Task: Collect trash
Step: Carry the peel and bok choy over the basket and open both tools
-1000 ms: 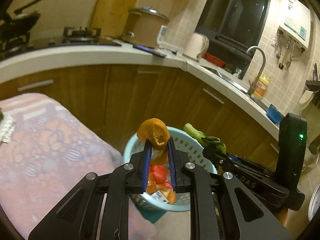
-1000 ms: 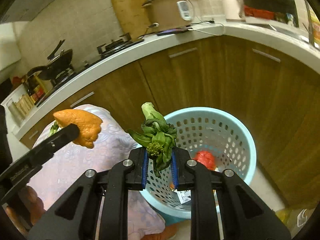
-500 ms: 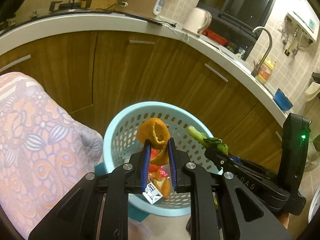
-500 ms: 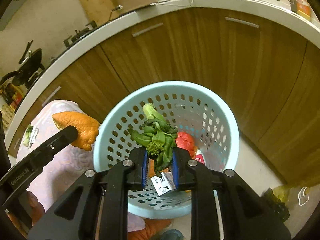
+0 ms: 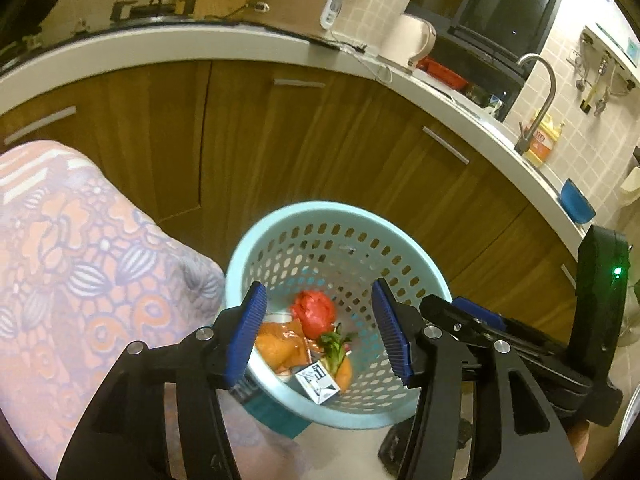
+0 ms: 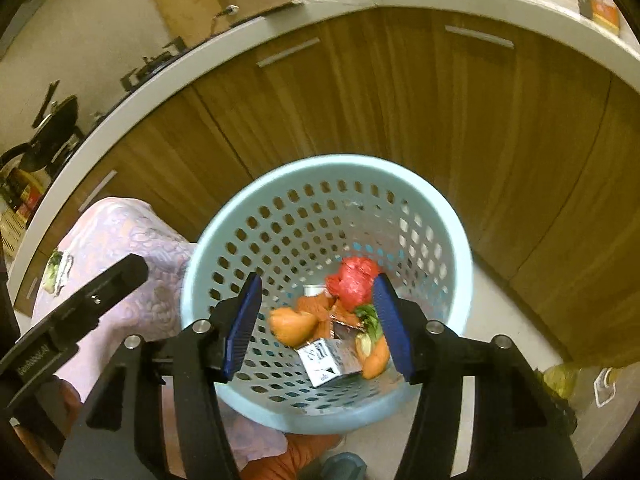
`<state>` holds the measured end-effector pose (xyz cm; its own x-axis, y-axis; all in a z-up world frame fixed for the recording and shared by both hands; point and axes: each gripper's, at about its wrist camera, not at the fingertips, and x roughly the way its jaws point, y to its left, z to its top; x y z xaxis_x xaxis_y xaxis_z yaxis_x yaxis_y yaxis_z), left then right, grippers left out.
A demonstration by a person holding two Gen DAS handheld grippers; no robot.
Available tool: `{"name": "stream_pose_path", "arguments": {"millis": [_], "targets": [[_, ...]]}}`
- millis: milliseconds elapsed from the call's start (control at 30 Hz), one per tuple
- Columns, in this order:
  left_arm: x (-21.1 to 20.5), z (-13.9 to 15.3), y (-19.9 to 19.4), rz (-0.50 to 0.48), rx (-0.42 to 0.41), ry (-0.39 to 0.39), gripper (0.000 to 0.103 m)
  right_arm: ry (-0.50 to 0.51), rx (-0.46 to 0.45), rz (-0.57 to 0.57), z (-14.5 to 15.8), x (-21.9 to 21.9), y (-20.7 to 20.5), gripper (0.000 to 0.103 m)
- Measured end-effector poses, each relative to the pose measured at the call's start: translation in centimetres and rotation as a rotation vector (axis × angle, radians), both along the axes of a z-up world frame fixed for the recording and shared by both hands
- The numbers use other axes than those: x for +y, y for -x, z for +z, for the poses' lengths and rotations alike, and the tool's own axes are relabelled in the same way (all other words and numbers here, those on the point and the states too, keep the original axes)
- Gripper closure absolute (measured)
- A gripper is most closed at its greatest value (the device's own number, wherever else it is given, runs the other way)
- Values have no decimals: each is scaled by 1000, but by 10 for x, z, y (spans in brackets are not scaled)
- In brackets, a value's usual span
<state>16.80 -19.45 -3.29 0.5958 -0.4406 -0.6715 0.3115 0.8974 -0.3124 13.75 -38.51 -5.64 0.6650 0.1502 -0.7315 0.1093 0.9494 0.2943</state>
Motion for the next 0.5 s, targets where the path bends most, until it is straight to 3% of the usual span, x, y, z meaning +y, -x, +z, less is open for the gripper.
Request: {"name": "stream_pose_path", "arguments": {"millis": [233,500], "targets": [[40,25,18,71,-64,0,50,81,-82,102,35,55,1,49],[132,57,31,234,-123,-38,50,104,-108,273,59,151,-10,49]]}}
